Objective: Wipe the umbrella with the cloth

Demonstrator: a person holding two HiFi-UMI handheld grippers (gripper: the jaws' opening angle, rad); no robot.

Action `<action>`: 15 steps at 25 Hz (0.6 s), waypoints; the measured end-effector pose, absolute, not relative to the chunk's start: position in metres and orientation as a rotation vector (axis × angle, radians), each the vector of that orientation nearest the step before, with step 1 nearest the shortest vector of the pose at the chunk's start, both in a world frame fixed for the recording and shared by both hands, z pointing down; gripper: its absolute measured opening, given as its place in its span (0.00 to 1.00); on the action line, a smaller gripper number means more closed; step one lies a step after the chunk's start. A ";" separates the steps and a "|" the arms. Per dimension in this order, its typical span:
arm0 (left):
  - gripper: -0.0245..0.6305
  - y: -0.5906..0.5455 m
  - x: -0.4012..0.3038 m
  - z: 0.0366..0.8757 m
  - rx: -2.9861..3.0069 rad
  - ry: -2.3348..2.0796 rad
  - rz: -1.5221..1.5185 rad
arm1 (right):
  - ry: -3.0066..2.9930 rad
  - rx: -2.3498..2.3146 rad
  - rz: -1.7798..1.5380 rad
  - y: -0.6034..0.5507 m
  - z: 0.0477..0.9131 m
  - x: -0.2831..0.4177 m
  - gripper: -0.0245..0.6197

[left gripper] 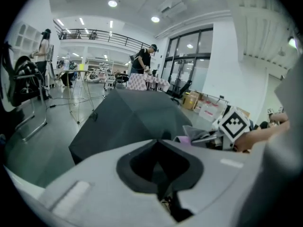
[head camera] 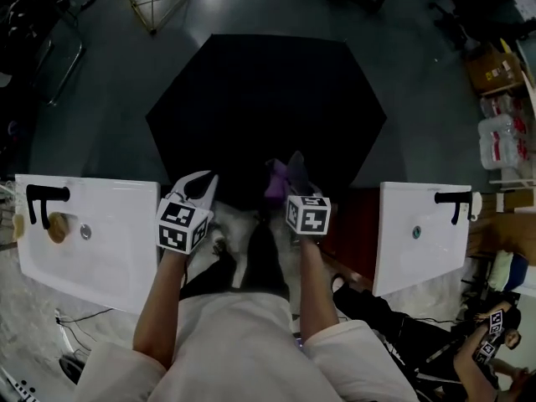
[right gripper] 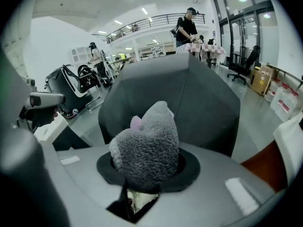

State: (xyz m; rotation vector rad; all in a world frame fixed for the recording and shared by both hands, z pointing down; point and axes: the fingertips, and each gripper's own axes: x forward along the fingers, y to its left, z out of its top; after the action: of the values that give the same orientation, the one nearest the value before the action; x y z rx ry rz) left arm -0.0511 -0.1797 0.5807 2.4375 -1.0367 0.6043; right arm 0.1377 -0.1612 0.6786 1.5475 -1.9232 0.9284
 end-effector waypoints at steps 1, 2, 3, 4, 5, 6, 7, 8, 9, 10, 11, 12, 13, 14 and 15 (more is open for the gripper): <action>0.04 -0.181 -0.051 0.571 2.449 -1.046 0.594 | -1.941 1.559 0.911 -0.165 0.664 0.138 0.23; 0.04 -0.182 -0.050 0.562 2.462 -1.052 0.584 | -1.959 1.568 0.890 -0.168 0.650 0.138 0.23; 0.04 -0.183 -0.049 0.552 2.476 -1.058 0.574 | -1.976 1.575 0.866 -0.172 0.635 0.138 0.23; 0.04 -0.184 -0.048 0.543 2.491 -1.062 0.567 | -1.994 1.582 0.841 -0.176 0.620 0.139 0.23; 0.04 -0.185 -0.047 0.534 2.504 -1.067 0.560 | -2.011 1.591 0.815 -0.179 0.606 0.139 0.23; 0.04 -0.186 -0.047 0.526 2.516 -1.072 0.552 | -2.028 1.602 0.792 -0.182 0.591 0.138 0.23; 0.04 -0.188 -0.048 0.518 2.526 -1.077 0.542 | -2.046 1.613 0.770 -0.185 0.577 0.137 0.23; 0.04 -0.189 -0.048 0.510 2.535 -1.082 0.532 | -2.064 1.623 0.751 -0.187 0.563 0.135 0.23; 0.04 -0.190 -0.049 0.502 2.543 -1.087 0.523 | -2.082 1.630 0.734 -0.188 0.550 0.133 0.23; 0.04 -0.190 -0.050 0.493 2.551 -1.090 0.513 | -2.099 1.635 0.720 -0.189 0.537 0.130 0.23; 0.04 -0.191 -0.050 0.484 2.560 -1.094 0.503 | -2.115 1.638 0.710 -0.188 0.525 0.127 0.23; 0.04 -0.191 -0.051 0.475 2.567 -1.097 0.491 | -2.130 1.641 0.704 -0.187 0.513 0.124 0.23; 0.04 -0.191 -0.053 0.466 2.575 -1.100 0.479 | -2.145 1.646 0.699 -0.185 0.501 0.120 0.23; 0.04 -0.190 -0.054 0.457 2.583 -1.102 0.465 | -2.159 1.652 0.694 -0.181 0.490 0.117 0.23; 0.04 -0.188 -0.056 0.449 2.594 -1.102 0.453 | -2.175 1.662 0.686 -0.177 0.478 0.114 0.23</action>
State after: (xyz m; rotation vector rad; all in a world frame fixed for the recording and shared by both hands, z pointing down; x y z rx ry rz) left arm -0.0556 -0.1881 0.4491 2.5939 -1.1017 0.4526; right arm 0.1141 -0.1771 0.4778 1.6621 -2.1746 0.6860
